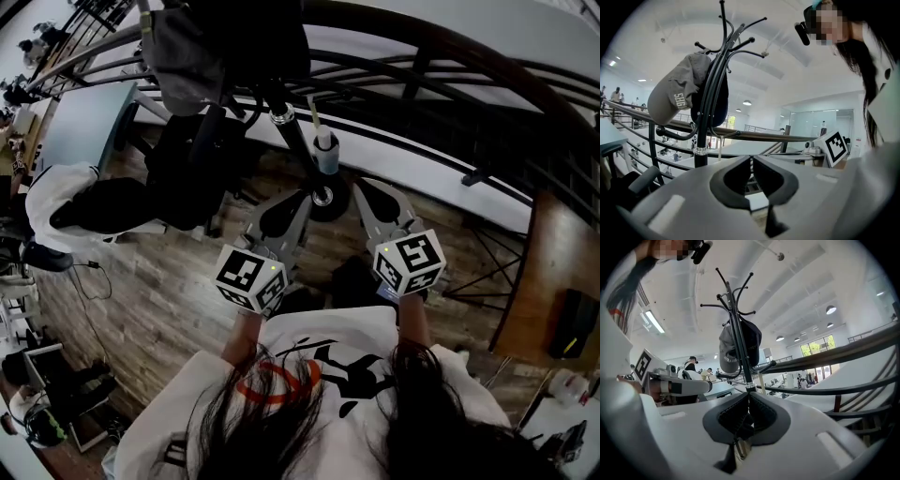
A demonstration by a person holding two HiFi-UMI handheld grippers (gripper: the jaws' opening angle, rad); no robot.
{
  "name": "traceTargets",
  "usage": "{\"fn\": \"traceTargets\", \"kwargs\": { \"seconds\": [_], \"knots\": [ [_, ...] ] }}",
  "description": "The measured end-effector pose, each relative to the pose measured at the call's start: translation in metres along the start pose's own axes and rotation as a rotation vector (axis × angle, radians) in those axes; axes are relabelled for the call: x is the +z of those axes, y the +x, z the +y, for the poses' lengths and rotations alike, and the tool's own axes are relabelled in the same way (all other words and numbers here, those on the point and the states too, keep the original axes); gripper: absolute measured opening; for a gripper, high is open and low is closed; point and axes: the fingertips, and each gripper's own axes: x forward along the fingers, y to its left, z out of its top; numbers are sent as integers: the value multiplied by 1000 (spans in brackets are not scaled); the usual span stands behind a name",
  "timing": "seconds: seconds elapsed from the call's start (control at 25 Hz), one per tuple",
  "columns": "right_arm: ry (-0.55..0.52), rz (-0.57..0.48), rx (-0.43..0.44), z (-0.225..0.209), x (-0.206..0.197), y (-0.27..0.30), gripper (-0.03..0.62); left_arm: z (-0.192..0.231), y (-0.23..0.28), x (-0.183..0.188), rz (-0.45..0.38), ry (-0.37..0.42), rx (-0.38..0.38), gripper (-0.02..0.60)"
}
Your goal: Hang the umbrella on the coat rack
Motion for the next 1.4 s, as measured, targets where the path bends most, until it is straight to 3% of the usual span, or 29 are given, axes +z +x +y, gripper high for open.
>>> {"fn": "traceTargets", "kwargs": {
  "seconds": [0.16,0.44,0.88,1.2,1.4],
  "knots": [
    [-20,-10,-11,41,2,5,12,12,-38,6,-32,10,-15,11],
    [-36,-1,-66,117,-20,-2,7,19,-111,-13,-11,12,-94,9],
    [-12,4,-145,213,-56,-42,6,1,-202,-47,17,-2,-207,9],
    [-29,40,-158,244,-74,-75,6,-25,-228,-65,13,-36,-244,11],
    [-63,52,-132,256,-70,-91,6,-41,-235,-62,-6,-42,-228,11]
  ]
}}
